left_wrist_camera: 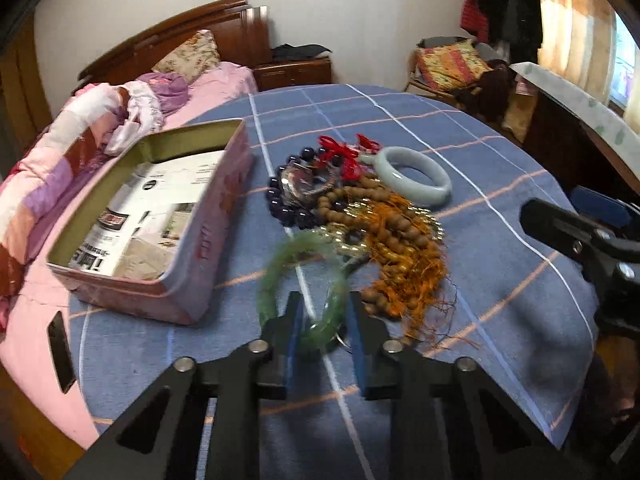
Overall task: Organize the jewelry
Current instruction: 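Grasp the green jade bangle with the left tool while the right tool grasps the white jade bangle, then carry the green bangle in the left tool while the right tool carries the white bangle into the tin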
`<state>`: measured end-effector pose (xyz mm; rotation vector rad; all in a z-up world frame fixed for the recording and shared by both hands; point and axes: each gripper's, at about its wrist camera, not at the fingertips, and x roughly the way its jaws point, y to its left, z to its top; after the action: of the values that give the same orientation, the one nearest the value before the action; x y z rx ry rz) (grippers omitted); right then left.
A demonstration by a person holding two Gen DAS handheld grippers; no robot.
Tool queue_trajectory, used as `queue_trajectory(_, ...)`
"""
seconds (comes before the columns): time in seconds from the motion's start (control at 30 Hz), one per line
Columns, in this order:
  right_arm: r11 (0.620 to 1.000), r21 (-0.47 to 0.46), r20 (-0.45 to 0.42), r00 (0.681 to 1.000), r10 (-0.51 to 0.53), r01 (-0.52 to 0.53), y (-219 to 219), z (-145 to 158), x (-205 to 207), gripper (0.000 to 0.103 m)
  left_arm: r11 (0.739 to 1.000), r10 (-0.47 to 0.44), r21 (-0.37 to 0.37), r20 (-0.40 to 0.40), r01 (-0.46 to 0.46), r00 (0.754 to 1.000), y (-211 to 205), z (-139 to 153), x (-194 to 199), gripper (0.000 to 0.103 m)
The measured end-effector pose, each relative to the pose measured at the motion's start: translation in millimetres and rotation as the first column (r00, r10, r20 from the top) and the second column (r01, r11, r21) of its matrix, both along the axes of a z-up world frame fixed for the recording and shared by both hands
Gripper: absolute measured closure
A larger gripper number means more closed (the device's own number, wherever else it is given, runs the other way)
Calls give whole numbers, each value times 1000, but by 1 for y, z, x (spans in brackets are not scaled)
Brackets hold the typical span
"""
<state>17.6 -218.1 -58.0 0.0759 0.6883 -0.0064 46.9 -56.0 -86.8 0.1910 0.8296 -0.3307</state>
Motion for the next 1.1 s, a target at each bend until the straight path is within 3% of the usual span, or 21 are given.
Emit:
queue_trajectory(0.07, 1000, -2, -1, 1000, 3, -3, 0, 0, 0, 4, 1000, -16, -8, 8, 16, 1000, 1, 1, -3, 95)
queue_trajectory(0.27, 1000, -8, -10, 1000, 4, -4, 2, -1, 3, 4, 999, -16, -47, 95, 21, 995, 12, 25, -13, 97)
queue_trajectory(0.43, 1000, -15, -47, 999, 15, -16, -1, 0, 22, 13, 999, -17, -43, 171, 24, 985, 16, 48, -14, 97)
queue_trajectory(0.97, 994, -33, -239, 967, 94, -105, -3, -25, 101, 60, 999, 50, -23, 235, -45, 971, 36, 71, 22, 97)
queue_trajectory(1.1, 991, -41, -287, 952, 109, -126, -2, -35, 111, 79, 997, 75, -23, 232, -72, 970, 46, 69, 34, 97)
